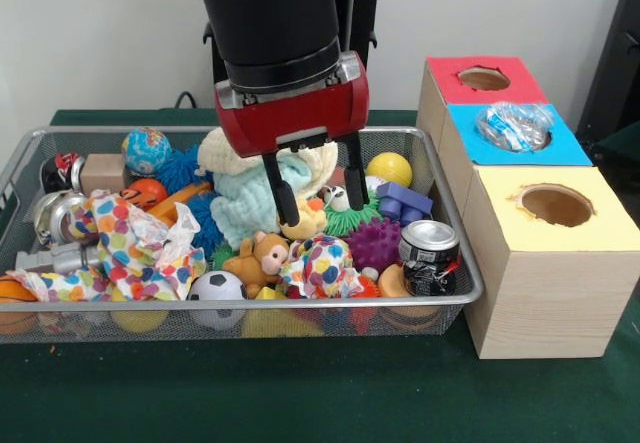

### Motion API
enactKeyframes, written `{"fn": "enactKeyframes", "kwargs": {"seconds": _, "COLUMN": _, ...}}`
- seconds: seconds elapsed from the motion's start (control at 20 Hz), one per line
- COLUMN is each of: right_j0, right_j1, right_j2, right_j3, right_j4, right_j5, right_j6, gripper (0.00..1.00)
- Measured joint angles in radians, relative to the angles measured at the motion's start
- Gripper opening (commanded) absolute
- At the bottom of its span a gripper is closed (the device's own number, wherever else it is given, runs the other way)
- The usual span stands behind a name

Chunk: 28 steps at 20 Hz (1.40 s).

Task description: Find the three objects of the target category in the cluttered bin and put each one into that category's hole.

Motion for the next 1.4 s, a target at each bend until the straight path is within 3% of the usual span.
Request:
{"fn": "enactKeyframes", "kwargs": {"seconds": 0.45, "right_j0": 0.006, "right_j1": 0.013, "right_j2": 0.000, "right_j3": -0.026, "right_j4": -0.004, "right_j5": -0.011, "right_j6": 0.000, "gripper": 1.00}}
{"fn": "enactKeyframes", "kwargs": {"seconds": 1.4, "right_j0": 0.030, "right_j1": 0.099, "right_j2": 0.000, "right_j3": -0.044, "right_j4": -0.014, "right_j5": -0.156, "right_j6": 0.000, "gripper": 1.00}}
